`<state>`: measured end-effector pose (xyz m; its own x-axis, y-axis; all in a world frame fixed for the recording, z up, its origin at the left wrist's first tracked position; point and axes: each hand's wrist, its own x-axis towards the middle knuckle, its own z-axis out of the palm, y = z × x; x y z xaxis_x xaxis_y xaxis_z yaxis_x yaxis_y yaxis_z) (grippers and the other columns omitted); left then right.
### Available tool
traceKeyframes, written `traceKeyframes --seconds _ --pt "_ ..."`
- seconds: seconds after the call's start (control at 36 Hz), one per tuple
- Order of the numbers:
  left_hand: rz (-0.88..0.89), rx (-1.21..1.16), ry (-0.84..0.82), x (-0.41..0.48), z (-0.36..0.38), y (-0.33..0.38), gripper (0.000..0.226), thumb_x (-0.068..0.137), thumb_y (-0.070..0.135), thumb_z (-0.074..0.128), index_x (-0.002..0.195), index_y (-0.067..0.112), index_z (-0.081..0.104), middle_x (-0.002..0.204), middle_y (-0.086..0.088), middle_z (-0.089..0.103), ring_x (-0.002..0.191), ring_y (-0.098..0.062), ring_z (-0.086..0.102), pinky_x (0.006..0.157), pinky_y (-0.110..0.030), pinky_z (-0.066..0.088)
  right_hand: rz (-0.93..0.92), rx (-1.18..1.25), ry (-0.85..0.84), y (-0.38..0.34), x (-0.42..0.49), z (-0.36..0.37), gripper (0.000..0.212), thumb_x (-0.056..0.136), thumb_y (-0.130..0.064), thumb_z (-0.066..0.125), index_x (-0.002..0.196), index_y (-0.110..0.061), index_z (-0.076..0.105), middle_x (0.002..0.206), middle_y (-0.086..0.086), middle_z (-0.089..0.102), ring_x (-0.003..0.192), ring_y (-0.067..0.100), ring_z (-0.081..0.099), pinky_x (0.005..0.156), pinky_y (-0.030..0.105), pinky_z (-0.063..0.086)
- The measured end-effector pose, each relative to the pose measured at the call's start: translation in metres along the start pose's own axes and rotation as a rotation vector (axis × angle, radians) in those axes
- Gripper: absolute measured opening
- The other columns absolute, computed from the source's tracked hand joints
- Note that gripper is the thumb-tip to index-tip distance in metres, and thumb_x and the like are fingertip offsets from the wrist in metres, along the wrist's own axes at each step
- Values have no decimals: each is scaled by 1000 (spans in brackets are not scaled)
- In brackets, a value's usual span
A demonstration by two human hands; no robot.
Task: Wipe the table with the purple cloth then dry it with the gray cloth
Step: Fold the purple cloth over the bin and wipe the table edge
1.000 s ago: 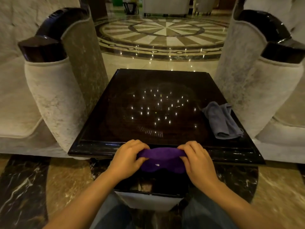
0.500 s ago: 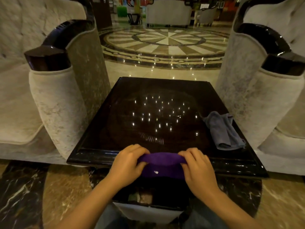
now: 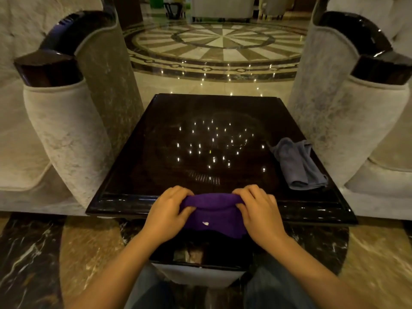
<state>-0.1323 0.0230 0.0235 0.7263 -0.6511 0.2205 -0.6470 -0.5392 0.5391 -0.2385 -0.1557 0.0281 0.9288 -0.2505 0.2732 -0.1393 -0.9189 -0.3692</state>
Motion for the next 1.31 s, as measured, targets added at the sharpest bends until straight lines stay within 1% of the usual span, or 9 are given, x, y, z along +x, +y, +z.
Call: traceKeyframes --seconds 0.36,0.56,0.67,0.81,0.94,1.03,1.11,1.19,1.31 --pt "-185 -461 -127 37 -9 4 26 84 8 60 72 28 50 69 7 57 58 10 56 51 -6 42 -93 -166 242 -24 6 4 44 68 -6 69 110 -7 57 108 17 64 103 34 54 78 49 51" --pt "-166 -417 -134 44 -8 2 22 84 10 59 76 29 50 71 2 60 61 -3 57 51 -9 44 -353 -393 -183 -36 -24 37 80 55 -49 73 125 -15 51 131 2 56 123 18 49 98 49 40" --pt "-167 -418 -138 45 -7 1 25 85 11 59 75 31 50 71 4 59 66 -10 58 51 -10 46 -389 -401 -250 -28 -36 48 80 53 -50 73 122 -15 53 130 4 57 122 19 49 110 43 10" --pt "-180 -436 -139 46 -6 -1 24 84 11 59 74 31 50 72 3 59 70 -14 59 59 -22 47 -547 -209 -179 -23 -46 55 58 60 -30 76 114 -17 59 114 0 67 113 16 58 102 38 35" --pt "-161 -426 -153 46 -9 -1 23 84 11 59 76 31 51 76 3 61 74 -15 61 60 -21 47 -394 -100 -340 -22 -51 51 55 65 -28 76 116 -22 58 126 3 60 115 16 56 100 29 38" --pt "-155 -420 -160 45 -12 0 17 85 10 59 80 25 53 80 -2 62 80 -21 63 66 -28 51 -269 62 -420 -17 -50 46 49 88 -23 52 135 -24 35 150 -1 25 135 15 28 109 24 23" --pt "-141 -416 -170 46 -17 3 8 85 10 58 88 17 56 82 -1 61 83 -24 63 68 -29 51 -260 103 -253 -14 -44 30 40 81 -20 57 120 -17 54 127 5 58 112 15 57 89 21 47" --pt "-115 -403 -206 47 -24 8 7 85 11 57 91 15 56 87 -3 63 85 -22 63 71 -31 53 -242 156 34 -10 -24 2 30 76 -22 57 103 -11 63 98 7 70 92 17 63 82 23 46" --pt "-70 -358 -226 51 -33 14 11 86 11 57 97 12 58 97 -9 65 89 -21 62 78 -36 53 24 125 -29 6 24 -32 68 73 -27 72 131 -17 39 135 8 45 124 25 38 103 45 36"
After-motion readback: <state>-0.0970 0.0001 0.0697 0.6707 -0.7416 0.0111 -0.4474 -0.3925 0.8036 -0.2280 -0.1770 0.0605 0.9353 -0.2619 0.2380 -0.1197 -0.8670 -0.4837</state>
